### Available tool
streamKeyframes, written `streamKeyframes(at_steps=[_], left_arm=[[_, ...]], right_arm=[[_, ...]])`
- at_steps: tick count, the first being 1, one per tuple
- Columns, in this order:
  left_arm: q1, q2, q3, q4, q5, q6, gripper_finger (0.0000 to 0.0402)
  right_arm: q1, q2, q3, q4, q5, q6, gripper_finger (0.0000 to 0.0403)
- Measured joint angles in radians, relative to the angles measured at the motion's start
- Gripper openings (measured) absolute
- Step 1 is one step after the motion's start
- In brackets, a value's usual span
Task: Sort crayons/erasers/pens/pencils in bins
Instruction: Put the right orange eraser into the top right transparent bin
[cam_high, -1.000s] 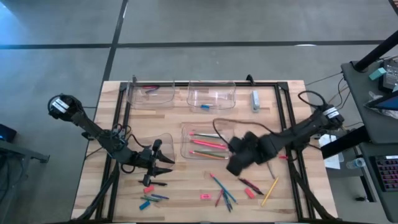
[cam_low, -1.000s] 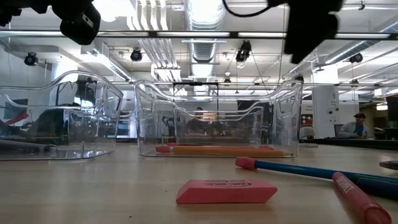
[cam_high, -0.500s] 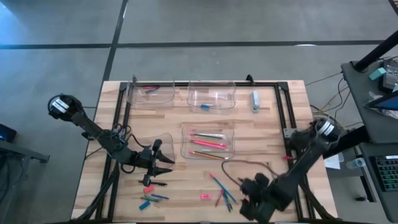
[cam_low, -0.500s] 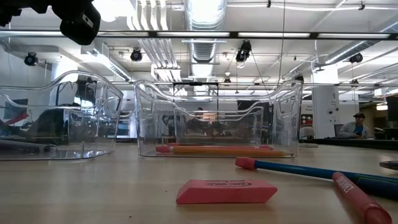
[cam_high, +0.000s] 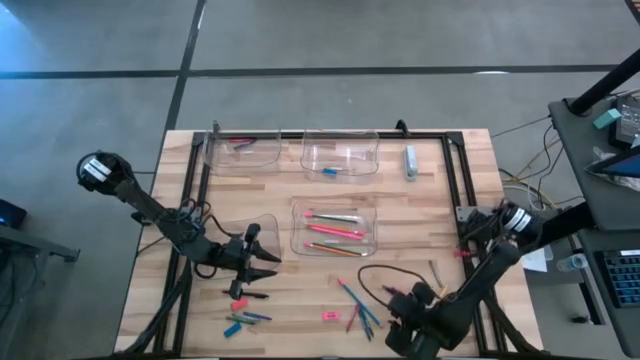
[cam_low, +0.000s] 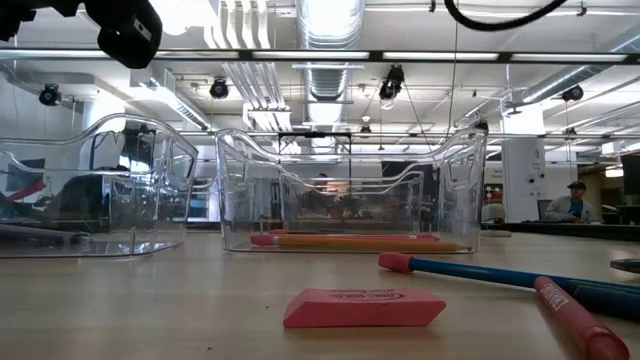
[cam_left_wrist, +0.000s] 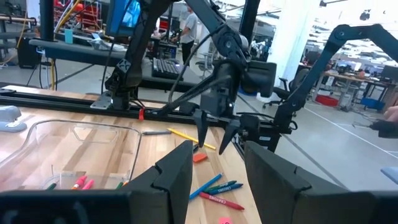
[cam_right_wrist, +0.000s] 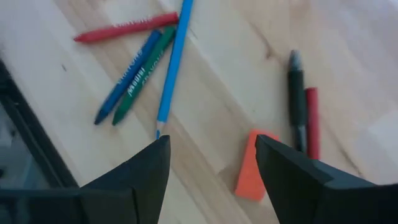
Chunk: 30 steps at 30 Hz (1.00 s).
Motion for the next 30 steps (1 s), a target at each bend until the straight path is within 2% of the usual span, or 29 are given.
streamKeyframes(at_steps=[6,11,16,30], left_arm=[[0.0,0.0,0.0,0.0,-0.002,0.0,0.0132],[0.0,0.0,0.0,-0.002,-0.002,-0.001,0.0132],[0.0,0.0,0.0,-0.002,-0.004,0.0,0.0132],[0.0,0.0,0.0,-0.004,-0.018,0.0,0.0132]], right_arm=[[0.003,-0.081,-0.127,0.009,0.017,0.105,0.0223],[0.004,-0.102,-0.217,0.147,-0.027,0.131,0.0223],[0.002,-0.095,-0.232,0.227,-0.022,0.079,0.0222],[0.011,-0.065,-0.277,0.282,-0.043,0.189,0.0182]])
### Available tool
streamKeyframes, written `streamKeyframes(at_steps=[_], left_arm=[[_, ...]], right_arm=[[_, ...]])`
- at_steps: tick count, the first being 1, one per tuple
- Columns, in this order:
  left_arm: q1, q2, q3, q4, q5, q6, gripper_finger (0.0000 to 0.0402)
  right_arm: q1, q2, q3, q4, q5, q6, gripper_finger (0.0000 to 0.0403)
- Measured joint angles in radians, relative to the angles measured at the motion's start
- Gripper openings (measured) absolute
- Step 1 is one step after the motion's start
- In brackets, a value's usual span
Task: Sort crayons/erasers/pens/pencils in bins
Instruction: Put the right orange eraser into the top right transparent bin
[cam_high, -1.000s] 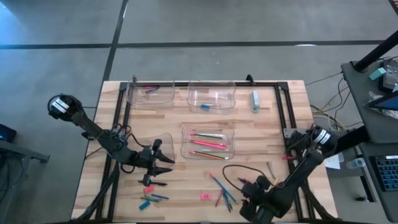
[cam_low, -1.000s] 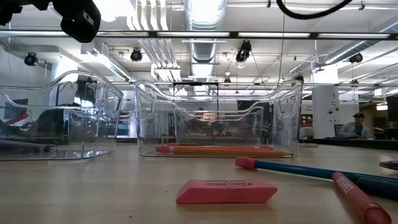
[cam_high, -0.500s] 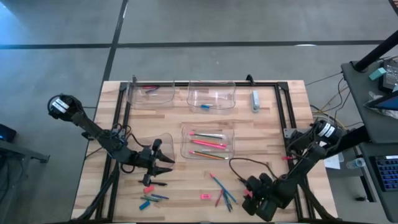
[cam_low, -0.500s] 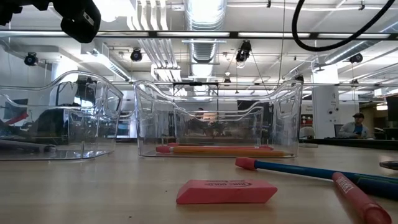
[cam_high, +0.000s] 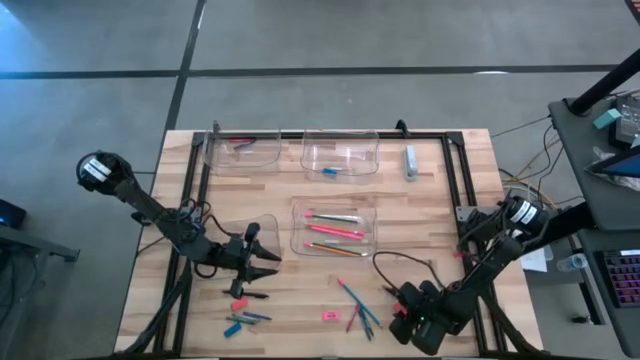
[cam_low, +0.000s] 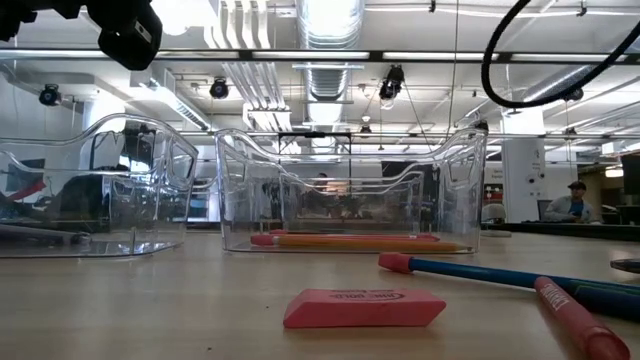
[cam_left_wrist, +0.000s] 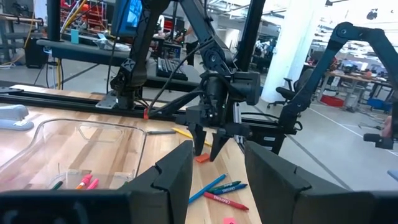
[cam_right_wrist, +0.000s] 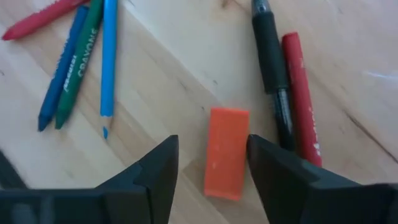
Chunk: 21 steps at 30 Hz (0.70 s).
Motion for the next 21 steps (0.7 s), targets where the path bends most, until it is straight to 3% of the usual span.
streamKeyframes(at_steps=[9,16,21], left_arm=[[0.0,0.0,0.0,0.003,0.0,0.0,0.0132],[0.0,0.0,0.0,0.002,0.001,0.0,0.0132],[0.0,0.0,0.0,0.002,0.001,0.0,0.0132]], right_arm=[[0.0,0.055,0.003,-0.005,-0.016,0.014,0.0128],[0.0,0.051,0.002,-0.003,-0.026,0.007,0.0067],[0.0,0.036,0.022,-0.028,-0.028,-0.014,0.0046]])
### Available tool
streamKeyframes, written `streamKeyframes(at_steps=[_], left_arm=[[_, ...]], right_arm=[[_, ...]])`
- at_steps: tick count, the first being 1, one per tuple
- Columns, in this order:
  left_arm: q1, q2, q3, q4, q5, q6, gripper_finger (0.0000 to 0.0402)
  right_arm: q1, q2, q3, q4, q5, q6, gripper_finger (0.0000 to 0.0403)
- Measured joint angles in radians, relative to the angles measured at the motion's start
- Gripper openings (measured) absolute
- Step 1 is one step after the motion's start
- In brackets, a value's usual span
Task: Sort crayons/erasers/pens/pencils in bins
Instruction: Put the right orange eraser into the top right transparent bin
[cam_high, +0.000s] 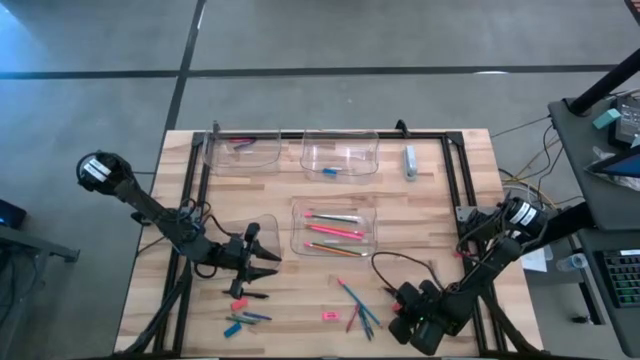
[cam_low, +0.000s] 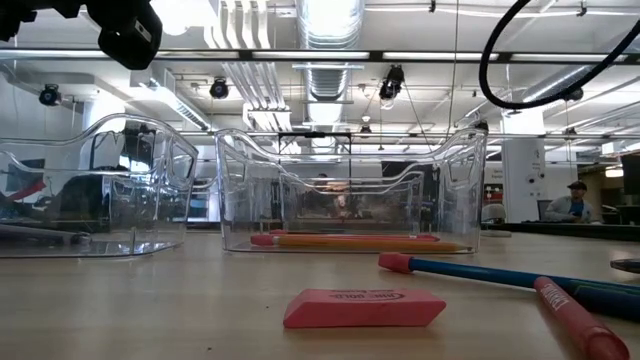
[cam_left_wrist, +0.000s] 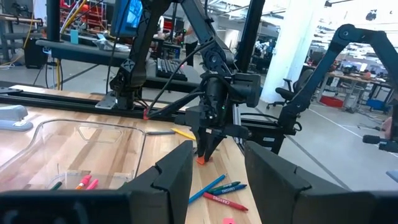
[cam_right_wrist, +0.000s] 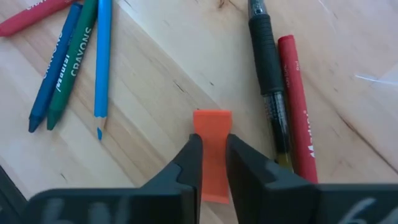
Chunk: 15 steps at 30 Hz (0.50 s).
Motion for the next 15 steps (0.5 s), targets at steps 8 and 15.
streamKeyframes(at_steps=[8,15], left_arm=[[0.0,0.0,0.0,0.0,0.0,-0.002,0.0132],[0.0,0.0,0.0,0.0,0.0,-0.003,0.0132]], right_arm=[[0.001,0.004,0.108,-0.148,-0.018,-0.029,0.004],[0.0,0.004,0.161,-0.199,0.017,-0.059,0.0041]])
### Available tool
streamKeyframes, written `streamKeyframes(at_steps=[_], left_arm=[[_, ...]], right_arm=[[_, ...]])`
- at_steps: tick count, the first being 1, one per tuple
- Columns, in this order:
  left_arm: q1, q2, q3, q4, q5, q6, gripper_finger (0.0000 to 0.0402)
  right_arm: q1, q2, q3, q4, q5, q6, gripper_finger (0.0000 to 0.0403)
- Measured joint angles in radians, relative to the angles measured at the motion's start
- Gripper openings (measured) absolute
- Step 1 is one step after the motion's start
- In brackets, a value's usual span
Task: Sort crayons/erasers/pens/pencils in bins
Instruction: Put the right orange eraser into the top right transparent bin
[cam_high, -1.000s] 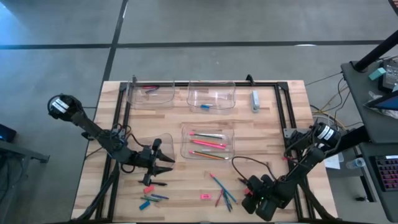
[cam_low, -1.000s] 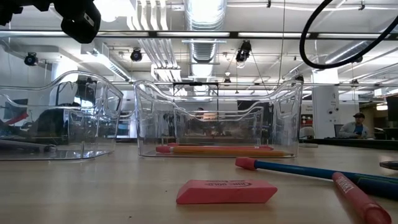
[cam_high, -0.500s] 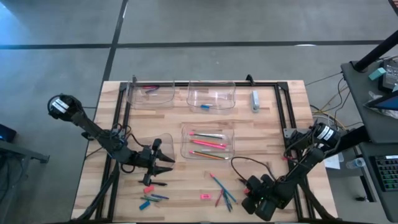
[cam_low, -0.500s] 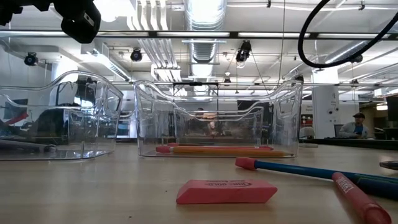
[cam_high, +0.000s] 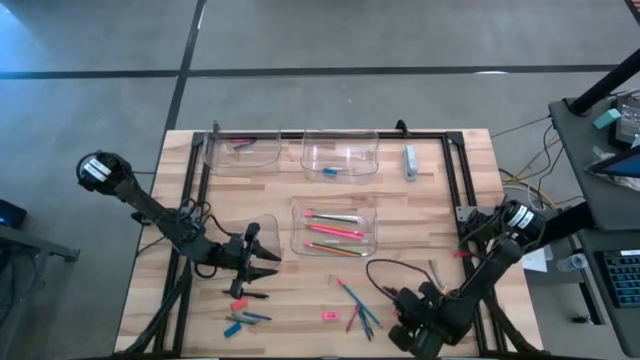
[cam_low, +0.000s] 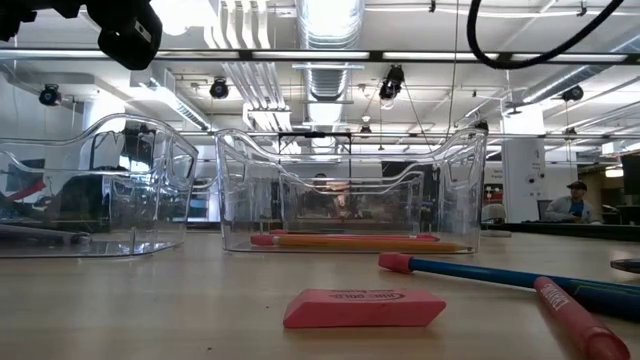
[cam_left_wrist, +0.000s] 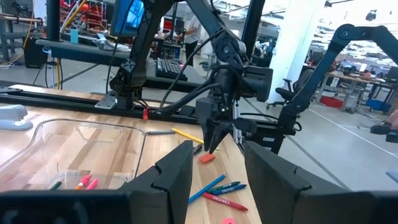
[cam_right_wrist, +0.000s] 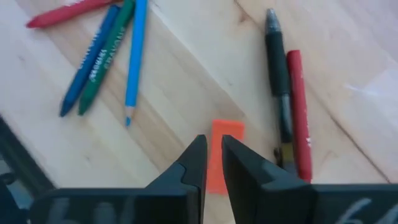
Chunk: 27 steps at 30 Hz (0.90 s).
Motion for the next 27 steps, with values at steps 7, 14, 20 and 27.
streamKeyframes(at_steps=[7,14,20,27], left_arm=[[0.0,0.0,0.0,0.0,0.0,0.0,0.0132],[0.0,0.0,0.0,-0.001,0.0,0.0,0.0132],[0.0,0.0,0.0,0.0,0.0,0.0,0.0132],[0.0,0.0,0.0,0.0,0.001,0.001,0.0132]], right_arm=[[0.0,-0.002,-0.005,-0.016,0.006,0.015,0.0038],[0.0,0.022,-0.024,0.014,0.008,-0.023,0.0062],[0.0,0.057,-0.023,0.016,-0.004,-0.025,0.0098],[0.001,0.087,-0.021,0.025,-0.022,-0.025,0.0107]])
